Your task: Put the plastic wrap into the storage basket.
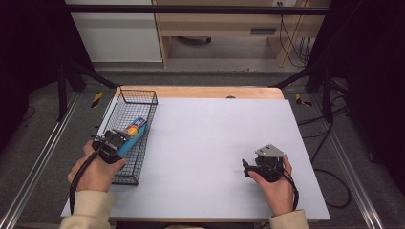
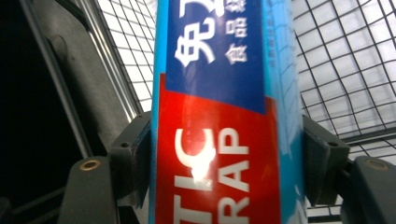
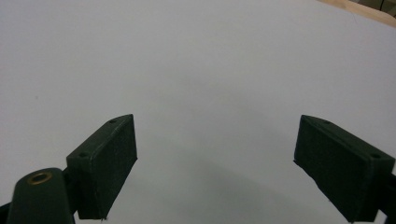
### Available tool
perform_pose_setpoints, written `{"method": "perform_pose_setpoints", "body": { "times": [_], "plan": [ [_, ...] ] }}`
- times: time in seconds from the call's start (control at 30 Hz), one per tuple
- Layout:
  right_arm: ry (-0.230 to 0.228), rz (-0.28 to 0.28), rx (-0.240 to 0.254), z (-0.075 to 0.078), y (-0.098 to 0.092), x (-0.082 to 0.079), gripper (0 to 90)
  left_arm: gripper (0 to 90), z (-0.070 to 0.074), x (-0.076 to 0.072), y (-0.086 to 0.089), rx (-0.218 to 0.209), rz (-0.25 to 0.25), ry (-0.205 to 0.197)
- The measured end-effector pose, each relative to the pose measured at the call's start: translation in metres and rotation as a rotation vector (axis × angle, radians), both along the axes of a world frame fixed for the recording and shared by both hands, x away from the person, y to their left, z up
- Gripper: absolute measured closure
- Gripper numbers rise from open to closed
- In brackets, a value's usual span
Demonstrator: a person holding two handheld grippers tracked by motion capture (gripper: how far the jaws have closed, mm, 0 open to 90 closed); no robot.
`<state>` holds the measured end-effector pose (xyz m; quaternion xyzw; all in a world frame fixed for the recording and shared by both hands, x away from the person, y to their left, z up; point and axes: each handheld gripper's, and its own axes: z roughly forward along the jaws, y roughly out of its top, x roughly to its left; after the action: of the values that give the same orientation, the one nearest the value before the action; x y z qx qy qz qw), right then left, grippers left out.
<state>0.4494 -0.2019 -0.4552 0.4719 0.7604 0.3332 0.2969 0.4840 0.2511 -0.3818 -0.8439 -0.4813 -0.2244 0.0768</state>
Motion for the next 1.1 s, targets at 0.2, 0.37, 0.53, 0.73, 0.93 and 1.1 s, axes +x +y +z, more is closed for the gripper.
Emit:
{"method": "perform_pose_setpoints", "body": {
  "times": [0.2,0.37,0.53,0.73,0.93,1.1],
  "plan": [
    [-0.001,0.004,-0.003,0.000,0.000,0.000,12.9,22.7,0.015,-0.006,0.000,-0.059,-0.011,-0.097],
    [-0.003,-0.005,-0.005,0.001,-0.001,-0.001,12.0,13.3,0.034,-0.015,-0.009,-0.115,-0.049,-0.194],
    [-0.012,-0.005,-0.008,0.001,0.000,0.000,10.9,10.1,0.050,-0.023,-0.021,-0.170,-0.107,-0.279],
    [-0.032,-0.014,-0.009,0.003,-0.003,-0.002,7.9,8.7,0.059,-0.032,-0.040,-0.223,-0.186,-0.333],
    [-0.053,-0.026,-0.007,0.005,-0.006,-0.003,4.8,7.3,0.059,-0.035,-0.058,-0.187,-0.270,-0.361],
    [-0.072,-0.020,-0.011,0.007,-0.006,-0.006,4.3,6.9,0.054,-0.030,-0.072,-0.180,-0.320,-0.350]
  ]
}}
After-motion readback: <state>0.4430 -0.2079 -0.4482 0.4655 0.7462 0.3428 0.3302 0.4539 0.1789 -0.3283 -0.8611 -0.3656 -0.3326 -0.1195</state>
